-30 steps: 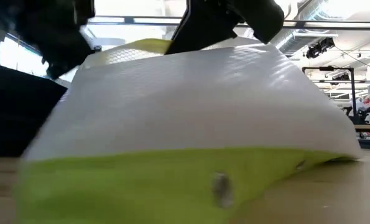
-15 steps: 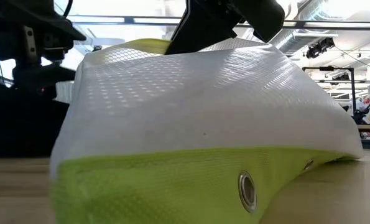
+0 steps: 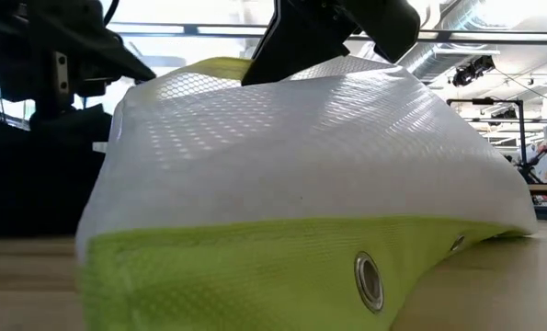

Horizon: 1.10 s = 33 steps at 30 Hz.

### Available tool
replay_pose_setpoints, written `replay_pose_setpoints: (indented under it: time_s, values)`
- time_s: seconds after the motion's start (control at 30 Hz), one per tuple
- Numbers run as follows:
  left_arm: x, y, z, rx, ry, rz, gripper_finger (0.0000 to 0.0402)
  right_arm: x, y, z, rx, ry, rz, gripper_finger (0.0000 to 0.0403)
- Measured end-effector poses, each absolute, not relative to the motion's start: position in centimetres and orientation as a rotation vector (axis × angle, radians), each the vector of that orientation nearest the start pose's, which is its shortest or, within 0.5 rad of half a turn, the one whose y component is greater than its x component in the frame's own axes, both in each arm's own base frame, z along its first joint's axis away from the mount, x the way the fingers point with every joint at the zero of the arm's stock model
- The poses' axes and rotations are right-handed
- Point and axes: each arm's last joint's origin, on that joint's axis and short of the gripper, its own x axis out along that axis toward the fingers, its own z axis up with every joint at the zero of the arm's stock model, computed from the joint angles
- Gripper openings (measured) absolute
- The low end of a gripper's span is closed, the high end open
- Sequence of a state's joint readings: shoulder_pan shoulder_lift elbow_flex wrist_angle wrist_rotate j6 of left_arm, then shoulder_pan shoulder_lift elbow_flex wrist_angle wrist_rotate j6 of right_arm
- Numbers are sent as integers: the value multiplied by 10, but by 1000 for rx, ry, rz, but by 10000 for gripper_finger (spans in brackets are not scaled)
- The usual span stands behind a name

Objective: Unpack backpack
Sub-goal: Close the transparent zip bag

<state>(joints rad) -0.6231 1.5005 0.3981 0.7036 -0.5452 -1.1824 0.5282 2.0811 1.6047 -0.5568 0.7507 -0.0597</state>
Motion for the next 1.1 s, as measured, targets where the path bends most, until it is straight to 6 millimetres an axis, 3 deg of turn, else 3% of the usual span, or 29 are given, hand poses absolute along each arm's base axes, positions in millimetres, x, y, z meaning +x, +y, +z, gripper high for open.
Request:
replay_pose_setpoints:
  time_s: [0.33,0.7,0.83,0.93,1.1]
  values:
    - [212,-136,139,-932,345,98,187,390,205,199,-673,839,-176,0]
    - [222,-144,122,-957,294,29,115,390,205,199,-671,840,-173,0]
    - [223,-145,121,-921,277,17,65,390,205,199,-671,841,-172,0]
    - [224,-144,123,-881,254,19,15,390,205,199,-670,840,-174,0]
    - [226,-137,138,-782,187,9,5,391,203,198,-589,841,-177,0]
